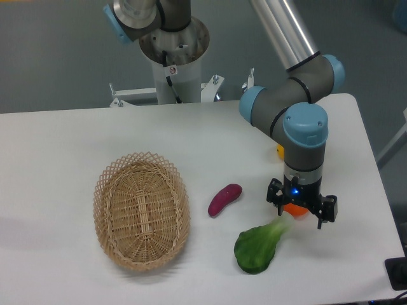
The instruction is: Pick up the green vegetable from the table
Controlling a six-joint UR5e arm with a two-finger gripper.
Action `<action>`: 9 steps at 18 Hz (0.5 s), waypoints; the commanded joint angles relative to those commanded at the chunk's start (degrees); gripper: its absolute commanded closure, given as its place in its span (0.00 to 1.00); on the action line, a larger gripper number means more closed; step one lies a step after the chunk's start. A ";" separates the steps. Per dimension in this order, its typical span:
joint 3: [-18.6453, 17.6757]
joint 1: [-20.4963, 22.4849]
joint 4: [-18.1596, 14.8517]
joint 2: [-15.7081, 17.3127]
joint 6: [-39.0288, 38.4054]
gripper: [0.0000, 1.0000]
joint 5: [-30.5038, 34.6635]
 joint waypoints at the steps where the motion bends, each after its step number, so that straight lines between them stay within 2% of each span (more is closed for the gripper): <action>1: 0.00 -0.09 0.00 -0.09 -0.09 0.00 0.00; 9: 0.26 0.00 -0.09 -0.18 1.40 0.00 0.18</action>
